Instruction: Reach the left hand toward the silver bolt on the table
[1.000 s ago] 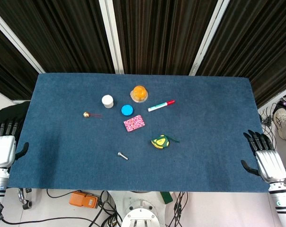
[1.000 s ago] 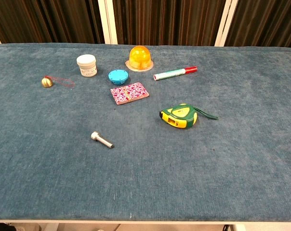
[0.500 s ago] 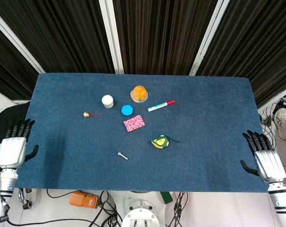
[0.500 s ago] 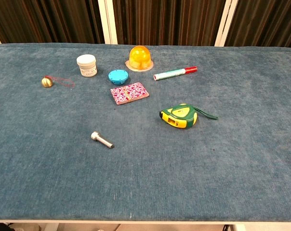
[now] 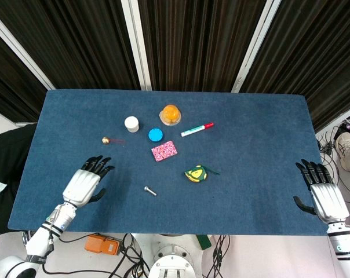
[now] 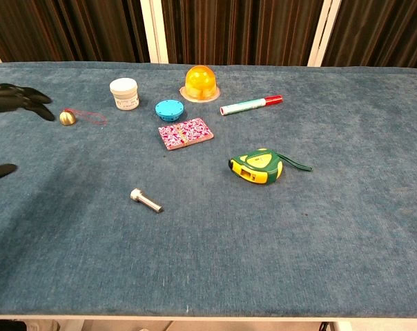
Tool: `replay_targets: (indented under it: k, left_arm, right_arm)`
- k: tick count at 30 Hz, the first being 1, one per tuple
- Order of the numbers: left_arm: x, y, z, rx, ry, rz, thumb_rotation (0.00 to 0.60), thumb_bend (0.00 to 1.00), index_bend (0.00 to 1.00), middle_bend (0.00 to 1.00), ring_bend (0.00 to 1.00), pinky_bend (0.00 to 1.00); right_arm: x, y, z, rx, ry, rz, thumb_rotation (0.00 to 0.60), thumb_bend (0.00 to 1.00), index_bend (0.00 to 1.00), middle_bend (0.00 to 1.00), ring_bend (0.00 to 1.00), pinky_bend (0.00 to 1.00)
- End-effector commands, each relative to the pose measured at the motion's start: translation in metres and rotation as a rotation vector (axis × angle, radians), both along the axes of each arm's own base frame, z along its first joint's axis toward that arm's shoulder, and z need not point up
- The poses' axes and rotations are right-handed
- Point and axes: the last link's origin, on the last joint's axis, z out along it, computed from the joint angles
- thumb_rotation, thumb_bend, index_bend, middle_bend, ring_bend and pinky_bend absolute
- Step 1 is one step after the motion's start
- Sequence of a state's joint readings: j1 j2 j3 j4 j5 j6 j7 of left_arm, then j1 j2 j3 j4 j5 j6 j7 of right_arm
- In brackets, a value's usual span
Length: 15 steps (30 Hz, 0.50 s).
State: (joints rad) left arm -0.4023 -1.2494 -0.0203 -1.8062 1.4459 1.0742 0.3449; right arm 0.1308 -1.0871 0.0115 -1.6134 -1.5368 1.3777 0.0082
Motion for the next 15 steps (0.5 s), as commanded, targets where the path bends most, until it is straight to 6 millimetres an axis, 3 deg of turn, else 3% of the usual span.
replay_targets:
  k: [1, 15]
  left_arm:
    - [0.023, 0.003, -0.018, -0.052, 0.001, -0.043, 0.6, 0.32, 0.25, 0.07, 0.0, 0.1]
    - [0.041, 0.011, -0.065, -0.148, 0.027, -0.045, 0.6, 0.32, 0.35, 0.07, 0.0, 0.1]
  right_arm:
    - [0.0, 0.0, 0.0, 0.002, 0.0, 0.0, 0.6, 0.46, 0.04, 0.08, 0.07, 0.08]
    - [-0.001, -0.001, 0.0, 0.01, 0.002, -0.005, 0.6, 0.46, 0.04, 0.08, 0.07, 0.08]
